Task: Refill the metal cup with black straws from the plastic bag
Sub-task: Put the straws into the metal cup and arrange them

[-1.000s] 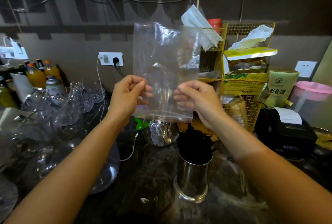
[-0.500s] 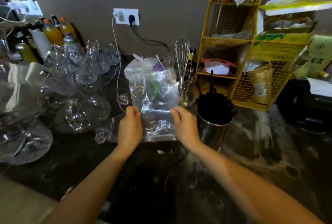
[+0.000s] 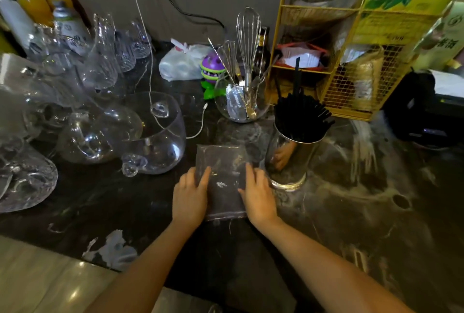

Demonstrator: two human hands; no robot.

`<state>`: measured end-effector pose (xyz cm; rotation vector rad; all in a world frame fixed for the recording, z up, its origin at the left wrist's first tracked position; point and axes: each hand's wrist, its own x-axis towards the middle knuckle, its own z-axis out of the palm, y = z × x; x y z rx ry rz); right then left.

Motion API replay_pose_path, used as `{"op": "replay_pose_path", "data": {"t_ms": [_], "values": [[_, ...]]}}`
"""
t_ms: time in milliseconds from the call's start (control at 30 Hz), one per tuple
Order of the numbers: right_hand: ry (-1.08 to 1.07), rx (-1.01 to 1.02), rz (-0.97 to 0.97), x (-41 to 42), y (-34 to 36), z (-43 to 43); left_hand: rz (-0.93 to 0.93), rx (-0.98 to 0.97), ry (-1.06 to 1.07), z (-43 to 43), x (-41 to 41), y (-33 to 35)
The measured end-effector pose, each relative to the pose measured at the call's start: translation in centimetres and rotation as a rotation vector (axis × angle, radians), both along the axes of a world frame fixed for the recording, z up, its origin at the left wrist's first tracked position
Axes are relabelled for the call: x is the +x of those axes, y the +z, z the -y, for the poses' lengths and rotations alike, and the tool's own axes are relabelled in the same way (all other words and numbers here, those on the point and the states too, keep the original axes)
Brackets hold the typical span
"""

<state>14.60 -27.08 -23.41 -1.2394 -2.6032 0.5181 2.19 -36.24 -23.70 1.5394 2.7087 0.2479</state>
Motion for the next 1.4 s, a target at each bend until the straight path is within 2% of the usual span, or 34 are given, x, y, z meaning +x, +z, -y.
{"op": "replay_pose_path", "data": {"t_ms": [100,233,533,633,833,1000,1100,1267,1400], "values": [[0.138,0.111,0.110,0.1,-0.1,0.2,-0.108,-0.065,-0.172,-0.3,-0.8,-0.3],[0.303,-0.065,0.247,0.7,-1.0,0.0,0.089,-0.147,-0.272,-0.6,-0.9,-0.6],[0.323,-0.132,0.364,0.7,-0.6,-0.4,0.134,-0.177,-0.219,-0.9,-1.0,-0.3],[0.328,-0.188,0.355,0.9,0.0,-0.7,0.276,-0.108,-0.155,-1.1,-0.7,0.6],[0.265,-0.278,0.111,1.6,4.7,-0.7,0.531,0.170,-0.094,-3.1,-0.4,3.3],[0.317,-0.284,-0.243,2.9,11.4,-0.8,0.701,0.458,-0.157,-6.0,0.3,8.7],[0.312,-0.206,-0.454,4.1,15.5,-1.4,0.784,0.575,-0.196,-8.0,0.5,12.1],[0.128,-0.082,-0.654,5.6,19.8,-5.9,0.866,0.618,-0.277,-11.1,1.3,16.7],[0.005,-0.037,-0.588,5.8,20.7,-10.1,0.848,0.568,-0.294,-13.0,1.8,18.2]]}}
